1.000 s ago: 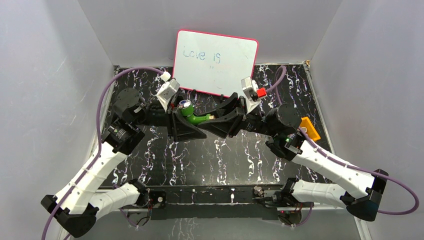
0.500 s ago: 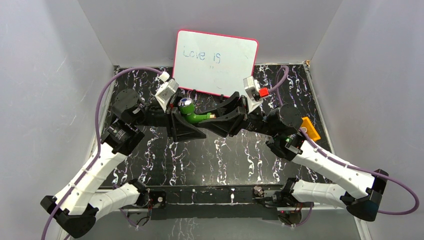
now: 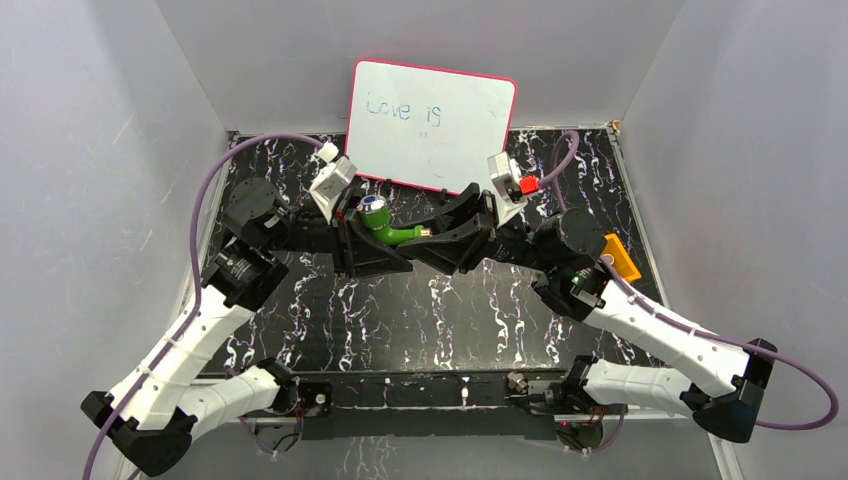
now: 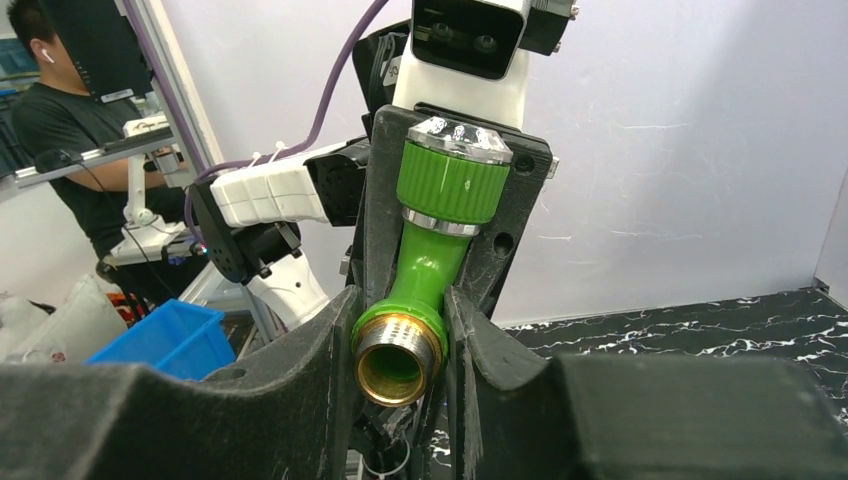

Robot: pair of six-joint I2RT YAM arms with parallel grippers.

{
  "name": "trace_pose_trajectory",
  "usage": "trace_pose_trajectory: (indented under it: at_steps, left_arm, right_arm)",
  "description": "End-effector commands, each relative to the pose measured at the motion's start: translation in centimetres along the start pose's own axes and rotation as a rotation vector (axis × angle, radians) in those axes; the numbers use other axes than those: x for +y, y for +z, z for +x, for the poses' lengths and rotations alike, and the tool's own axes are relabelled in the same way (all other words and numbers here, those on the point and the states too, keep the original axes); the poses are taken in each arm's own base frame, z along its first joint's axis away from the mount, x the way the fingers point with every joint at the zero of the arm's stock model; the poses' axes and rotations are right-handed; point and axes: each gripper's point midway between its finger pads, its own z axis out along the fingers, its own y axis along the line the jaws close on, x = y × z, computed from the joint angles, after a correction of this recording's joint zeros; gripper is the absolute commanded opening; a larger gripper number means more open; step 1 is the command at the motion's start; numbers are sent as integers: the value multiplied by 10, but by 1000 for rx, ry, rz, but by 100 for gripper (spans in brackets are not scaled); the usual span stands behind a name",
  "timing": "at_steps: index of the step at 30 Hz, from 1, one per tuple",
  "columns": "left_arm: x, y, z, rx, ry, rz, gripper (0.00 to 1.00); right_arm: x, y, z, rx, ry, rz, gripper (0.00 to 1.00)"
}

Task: Install the water faucets
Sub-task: Adjust the water faucet.

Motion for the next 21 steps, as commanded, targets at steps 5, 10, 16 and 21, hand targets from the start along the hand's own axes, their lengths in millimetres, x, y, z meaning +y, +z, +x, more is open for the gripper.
trace_pose_trajectory:
  at_steps: [5, 10, 16, 21]
  left_arm:
    - [-7, 2, -7, -10, 22, 35, 0]
    - [-5, 3, -8, -12, 18, 29, 1]
    - [-3, 3, -9, -20, 24, 15, 0]
    - [4, 0, -5, -6, 41, -37, 0]
  right_arm:
    - [8, 10, 6, 48, 13, -71, 0]
    - [8, 13, 14, 85, 28, -93, 0]
    - [6, 11, 18, 95, 32, -81, 0]
    - [-2, -1, 12, 97, -8, 17, 40]
